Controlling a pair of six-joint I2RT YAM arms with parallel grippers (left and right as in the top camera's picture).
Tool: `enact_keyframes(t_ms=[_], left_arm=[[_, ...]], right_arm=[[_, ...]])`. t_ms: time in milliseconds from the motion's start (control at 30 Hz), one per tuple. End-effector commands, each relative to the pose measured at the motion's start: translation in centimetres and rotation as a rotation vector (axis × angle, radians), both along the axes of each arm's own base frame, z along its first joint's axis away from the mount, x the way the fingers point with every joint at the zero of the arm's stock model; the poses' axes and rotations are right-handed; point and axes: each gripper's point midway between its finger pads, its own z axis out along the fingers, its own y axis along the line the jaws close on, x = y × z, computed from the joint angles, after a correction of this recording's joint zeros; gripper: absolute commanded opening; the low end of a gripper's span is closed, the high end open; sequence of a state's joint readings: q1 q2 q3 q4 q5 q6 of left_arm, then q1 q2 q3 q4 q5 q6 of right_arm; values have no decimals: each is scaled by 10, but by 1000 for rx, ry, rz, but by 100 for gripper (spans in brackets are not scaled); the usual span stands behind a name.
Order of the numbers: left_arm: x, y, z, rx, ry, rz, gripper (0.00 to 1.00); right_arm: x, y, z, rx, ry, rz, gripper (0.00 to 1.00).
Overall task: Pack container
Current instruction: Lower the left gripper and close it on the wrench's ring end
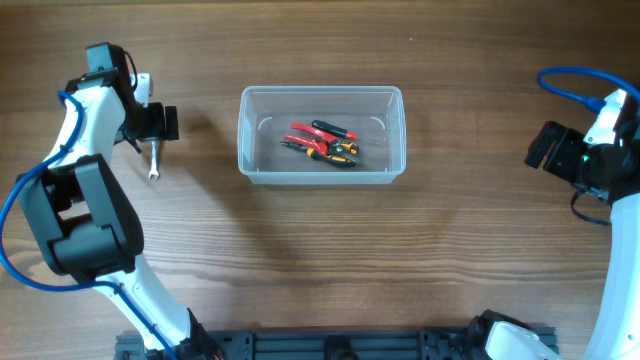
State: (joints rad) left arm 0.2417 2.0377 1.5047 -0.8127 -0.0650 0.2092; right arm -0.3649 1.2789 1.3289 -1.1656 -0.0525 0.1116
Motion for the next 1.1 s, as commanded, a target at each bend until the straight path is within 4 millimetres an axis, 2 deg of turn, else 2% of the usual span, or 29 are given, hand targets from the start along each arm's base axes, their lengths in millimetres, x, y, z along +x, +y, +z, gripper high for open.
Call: enact_keyframes(t_ms=[0,133,300,633,733,867,1067], left_arm=[[-1,5,1,6,4,45,100],[1,6,2,9,-5,46,100],[16,9,6,22,-64,41,100],[21,7,5,16,-80,4,100],[19,6,-3,11,-59,4,100],[11,4,-24,-5,2,4,100],[16,4,-27,-8,-12,2,100]], right_arm=[[1,1,-2,10,1,6,100],[1,1,-2,10,0,6,100],[1,1,-2,10,0,6,100],[1,1,-2,10,1,6,100],[1,1,-2,10,1,6,100],[1,1,-2,10,2,6,100],[1,1,-2,10,2,6,100]])
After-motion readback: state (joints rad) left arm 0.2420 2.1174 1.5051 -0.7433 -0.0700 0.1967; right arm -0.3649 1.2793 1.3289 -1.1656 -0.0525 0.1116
